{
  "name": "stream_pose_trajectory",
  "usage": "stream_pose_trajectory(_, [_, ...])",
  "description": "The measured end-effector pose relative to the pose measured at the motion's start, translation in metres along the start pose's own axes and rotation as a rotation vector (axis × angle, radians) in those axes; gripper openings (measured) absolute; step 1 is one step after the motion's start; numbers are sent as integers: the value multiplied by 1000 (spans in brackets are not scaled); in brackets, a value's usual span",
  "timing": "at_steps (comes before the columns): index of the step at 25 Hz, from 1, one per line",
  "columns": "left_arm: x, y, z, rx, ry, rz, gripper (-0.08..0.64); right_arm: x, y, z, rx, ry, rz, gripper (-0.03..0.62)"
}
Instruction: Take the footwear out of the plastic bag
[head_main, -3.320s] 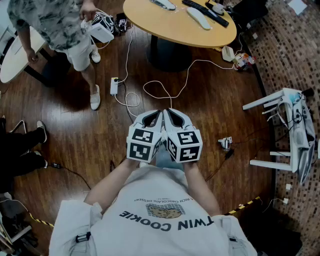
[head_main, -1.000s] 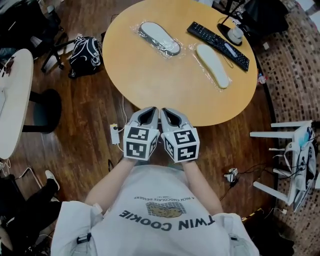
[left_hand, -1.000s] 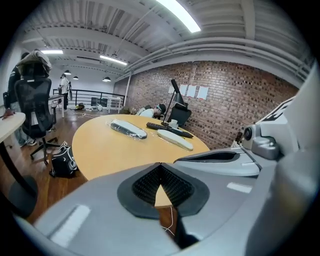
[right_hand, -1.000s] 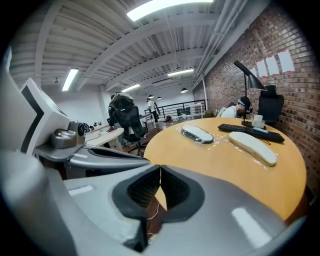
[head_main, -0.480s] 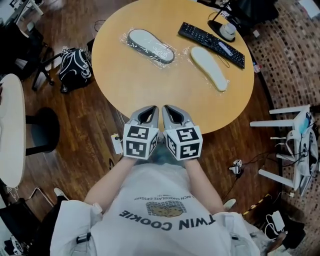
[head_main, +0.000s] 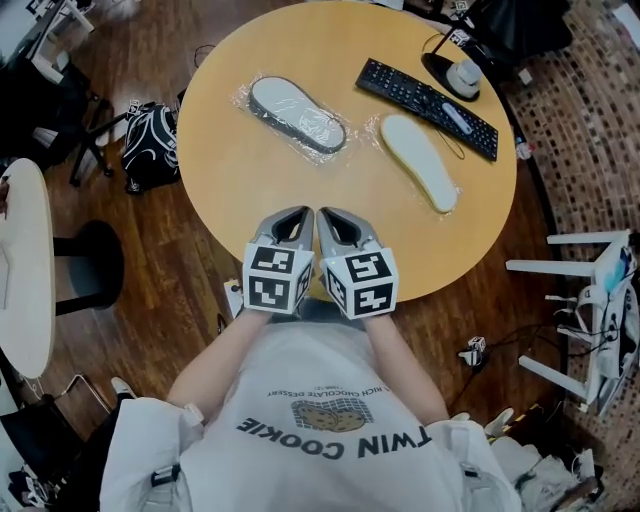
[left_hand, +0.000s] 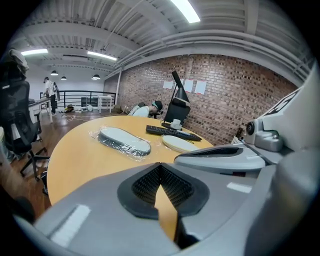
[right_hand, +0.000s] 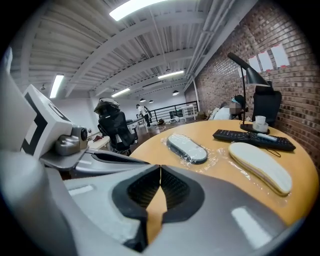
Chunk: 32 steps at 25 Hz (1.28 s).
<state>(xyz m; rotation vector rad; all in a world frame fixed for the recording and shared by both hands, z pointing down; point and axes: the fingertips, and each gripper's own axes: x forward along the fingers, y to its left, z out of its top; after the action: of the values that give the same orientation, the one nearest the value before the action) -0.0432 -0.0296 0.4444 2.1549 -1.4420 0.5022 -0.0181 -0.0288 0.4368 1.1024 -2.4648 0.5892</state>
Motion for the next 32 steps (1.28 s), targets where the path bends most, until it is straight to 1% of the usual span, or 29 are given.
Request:
stream_pose_trajectory(5, [11,19,9,28,8,30,5,17,-12,13,14,-20,-1,3])
stream_pose_trajectory(8, [16,41,22,33,5,47,5,26,-17,21,26,-20,-13,3])
stream_pose_trajectory(10, [22,58,34,53,4,53,5,35,-21,26,42,-22,-27,3])
stream_pose_trajectory(13, [33,83,50,91,6,47,5,54,-29,33,73,-27,-54,3])
stream_pose_trajectory(16, [45,112,65,110,12,38,5,76,-34,46,108,-31,-81,3])
stream_pose_trajectory(20, [65,151,84,146,35,9,5,107,-38,60,157,-27,-124,3])
stream_pose_trajectory(23, [82,179,94,187,50,-20,5,125,-40,61,193,-22,-168,3])
stream_pose_trajectory(26, [99,203,102,203,65,-34,5,137,-50,56,239,-11,-199,3])
stream_pose_trajectory(30, [126,224,105,241,102,-70,5,136,-73,41,330,8,-260,6])
stream_pose_trajectory(32, [139,239,107,264,115,-64,5,133,-86,34,369,16,-284,9])
